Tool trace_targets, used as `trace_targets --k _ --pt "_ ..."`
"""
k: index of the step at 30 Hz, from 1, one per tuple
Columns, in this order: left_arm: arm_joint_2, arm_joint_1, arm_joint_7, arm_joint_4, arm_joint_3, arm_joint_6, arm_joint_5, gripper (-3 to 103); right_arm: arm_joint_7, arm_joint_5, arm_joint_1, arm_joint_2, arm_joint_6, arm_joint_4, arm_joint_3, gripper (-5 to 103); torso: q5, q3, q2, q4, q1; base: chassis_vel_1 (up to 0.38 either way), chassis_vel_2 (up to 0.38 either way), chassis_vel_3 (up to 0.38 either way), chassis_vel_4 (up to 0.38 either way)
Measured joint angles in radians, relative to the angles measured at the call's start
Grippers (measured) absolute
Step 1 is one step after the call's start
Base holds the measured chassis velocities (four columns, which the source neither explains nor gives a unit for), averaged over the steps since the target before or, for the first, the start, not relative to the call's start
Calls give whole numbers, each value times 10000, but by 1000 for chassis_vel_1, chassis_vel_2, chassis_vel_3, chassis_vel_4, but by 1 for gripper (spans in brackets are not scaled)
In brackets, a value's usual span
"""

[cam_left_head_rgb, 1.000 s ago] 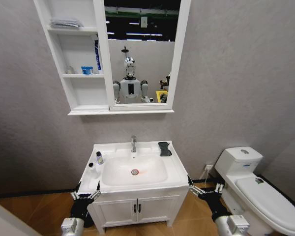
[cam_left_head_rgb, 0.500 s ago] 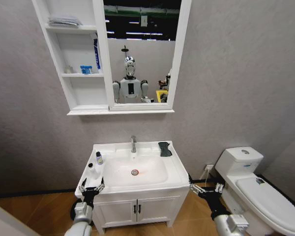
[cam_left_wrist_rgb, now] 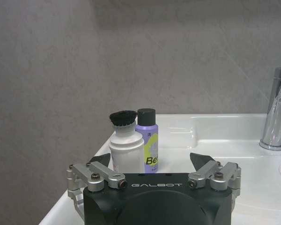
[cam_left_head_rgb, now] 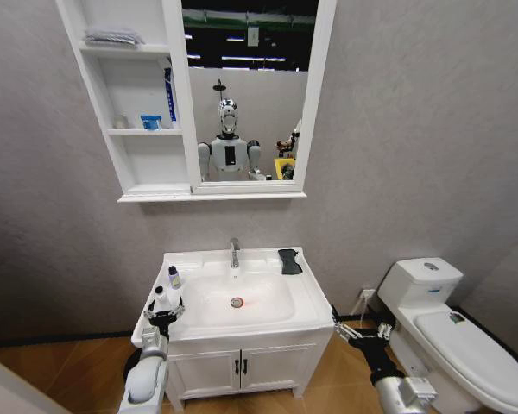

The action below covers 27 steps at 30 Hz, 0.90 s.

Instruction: Move facial cleanser and shampoo from washbasin to cabinet, then wipe washbasin with towel.

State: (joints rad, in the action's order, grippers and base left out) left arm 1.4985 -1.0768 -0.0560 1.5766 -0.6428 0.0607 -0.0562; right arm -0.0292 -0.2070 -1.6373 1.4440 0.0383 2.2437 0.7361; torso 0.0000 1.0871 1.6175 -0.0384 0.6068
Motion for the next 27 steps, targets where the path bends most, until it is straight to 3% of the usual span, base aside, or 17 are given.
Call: trace_targets --k 2,3,7,9,11,17,19,20,21,22,23,24,25,26,27 --pt "-28 114 -17 -136 -87 0 -25 84 34 14 -21 49 -14 -20 3 100 0 0 0 1 0 0 0 0 0" --pt "-28 114 -17 -136 -87 0 -25 84 34 14 -21 49 -14 -20 3 100 0 0 0 1 0 0 0 0 0" --pt "-86 213 7 -235 -244 -23 -54 68 41 36 -71 124 -38 -113 -39 100 0 0 0 1 -1 0 0 0 0" --pt "-94 222 39 -249 -287 -39 -62 68 41 67 -87 143 -70 -171 -53 100 0 -1 0 1 0 0 0 0 0" --pt "-96 170 104 -184 -324 -58 -92 51 64 99 -93 171 -79 -202 -77 100 -1 -1 0 0 0 0 0 0 0" --pt "-91 -112 116 198 -290 -39 -62 36 107 197 -11 176 -16 -188 -90 100 -1 0 0 1 -1 0 0 0 0" --pt "-236 -404 -294 1062 -41 527 -295 34 107 357 -11 188 -13 -194 -103 100 -3 0 0 2 0 0 0 0 0" --pt "-236 -404 -294 1062 -41 527 -295 34 107 357 -11 188 -13 -194 -103 100 -3 0 0 2 0 0 0 0 0" --pt "-506 -504 -715 1738 215 990 -626 34 109 388 -31 189 -13 -203 -110 100 -6 0 0 2 0 0 0 0 0" --pt "-1113 -487 -1569 2717 540 1685 -1296 34 119 432 -49 185 -18 -215 -118 100 3 -1 1 -1 -1 0 0 0 0" --pt "-1113 -487 -1569 2717 540 1685 -1296 34 119 432 -49 185 -18 -215 -118 100 3 -1 1 -1 -1 0 0 0 0" --pt "-1556 -396 -2065 3218 683 2175 -1818 34 121 471 -52 185 -26 -222 -128 100 1 -2 1 1 -1 0 0 0 0" --pt "-2570 -106 -2822 3918 869 3009 -2982 34 127 548 -59 185 -54 -235 -127 100 -3 -1 2 2 -2 0 0 0 0" --pt "-2570 -106 -2822 3918 869 3009 -2982 34 127 548 -59 185 -54 -235 -127 100 -3 -1 2 2 -2 0 0 0 0" --pt "-3172 172 -3232 4218 940 3449 -3659 34 131 598 -67 189 -82 -240 -124 100 -1 -2 2 3 -1 0 0 0 0"
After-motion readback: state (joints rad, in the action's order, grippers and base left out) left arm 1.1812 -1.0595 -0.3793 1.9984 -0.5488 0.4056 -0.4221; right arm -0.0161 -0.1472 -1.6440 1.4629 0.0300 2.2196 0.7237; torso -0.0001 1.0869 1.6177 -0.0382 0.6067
